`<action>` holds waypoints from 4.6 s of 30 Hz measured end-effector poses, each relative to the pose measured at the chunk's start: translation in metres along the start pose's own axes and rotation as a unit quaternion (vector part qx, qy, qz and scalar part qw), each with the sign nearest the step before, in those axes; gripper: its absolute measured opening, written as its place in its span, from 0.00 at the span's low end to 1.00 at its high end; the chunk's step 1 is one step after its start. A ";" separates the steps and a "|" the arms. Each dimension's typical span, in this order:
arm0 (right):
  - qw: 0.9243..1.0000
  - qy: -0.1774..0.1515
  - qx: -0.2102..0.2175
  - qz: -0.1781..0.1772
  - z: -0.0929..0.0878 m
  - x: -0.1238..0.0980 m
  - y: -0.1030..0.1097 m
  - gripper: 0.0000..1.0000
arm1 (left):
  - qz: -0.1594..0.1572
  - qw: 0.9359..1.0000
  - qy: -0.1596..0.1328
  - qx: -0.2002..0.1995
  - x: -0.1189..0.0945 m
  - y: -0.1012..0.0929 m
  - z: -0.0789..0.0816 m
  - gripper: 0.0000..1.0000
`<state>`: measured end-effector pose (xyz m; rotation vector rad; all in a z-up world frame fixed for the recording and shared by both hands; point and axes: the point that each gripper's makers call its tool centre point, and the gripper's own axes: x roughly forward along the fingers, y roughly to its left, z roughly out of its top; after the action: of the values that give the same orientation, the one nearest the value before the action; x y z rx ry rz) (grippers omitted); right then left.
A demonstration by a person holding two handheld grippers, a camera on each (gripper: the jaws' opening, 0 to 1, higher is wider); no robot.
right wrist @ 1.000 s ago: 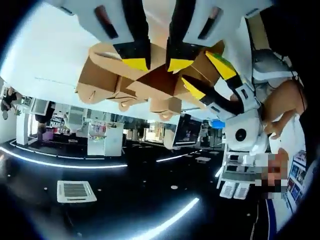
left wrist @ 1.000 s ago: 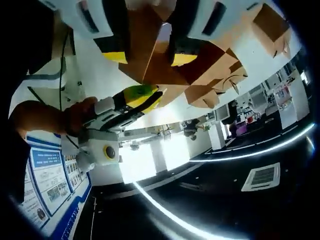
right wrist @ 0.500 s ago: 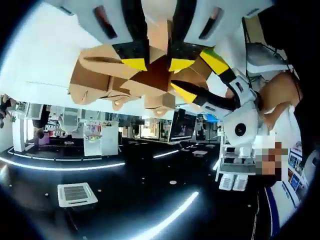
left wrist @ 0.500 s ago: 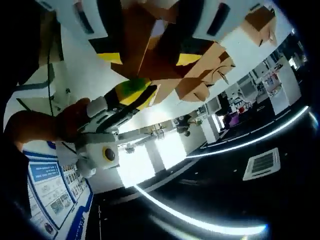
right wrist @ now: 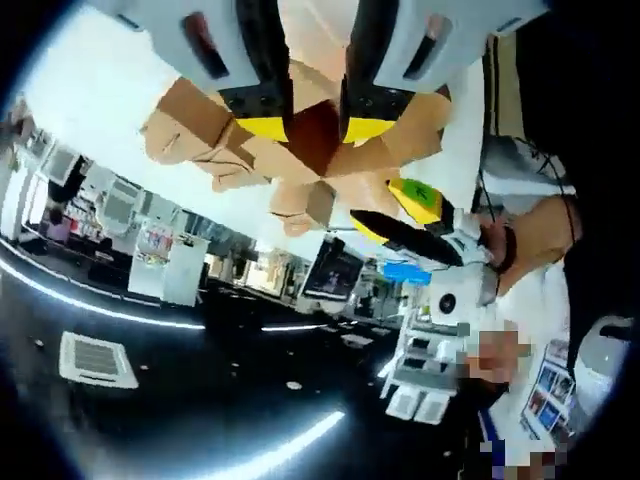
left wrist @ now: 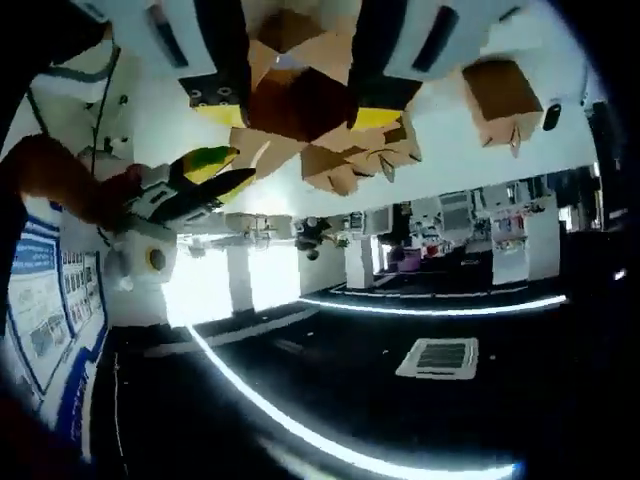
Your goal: Pick up one paper box from the group, open the paper box, and remove the item inside
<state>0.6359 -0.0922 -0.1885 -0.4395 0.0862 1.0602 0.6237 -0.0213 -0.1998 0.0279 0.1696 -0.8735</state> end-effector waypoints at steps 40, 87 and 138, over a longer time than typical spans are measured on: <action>0.752 0.313 -0.333 0.476 -0.102 0.086 0.058 0.36 | 0.012 0.993 0.072 0.094 0.024 0.005 -0.039 0.54; 0.842 0.248 -0.285 0.384 -0.056 0.085 0.018 0.34 | 0.001 0.991 0.069 0.117 0.035 0.010 -0.040 0.60; 0.990 0.012 0.137 0.002 -0.014 -0.059 -0.010 0.34 | 0.025 0.994 0.064 0.087 0.005 0.003 -0.023 0.50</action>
<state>0.6177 -0.1508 -0.1822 -0.2029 0.2513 1.0302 0.6260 -0.0210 -0.2232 0.2499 0.2124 -0.8338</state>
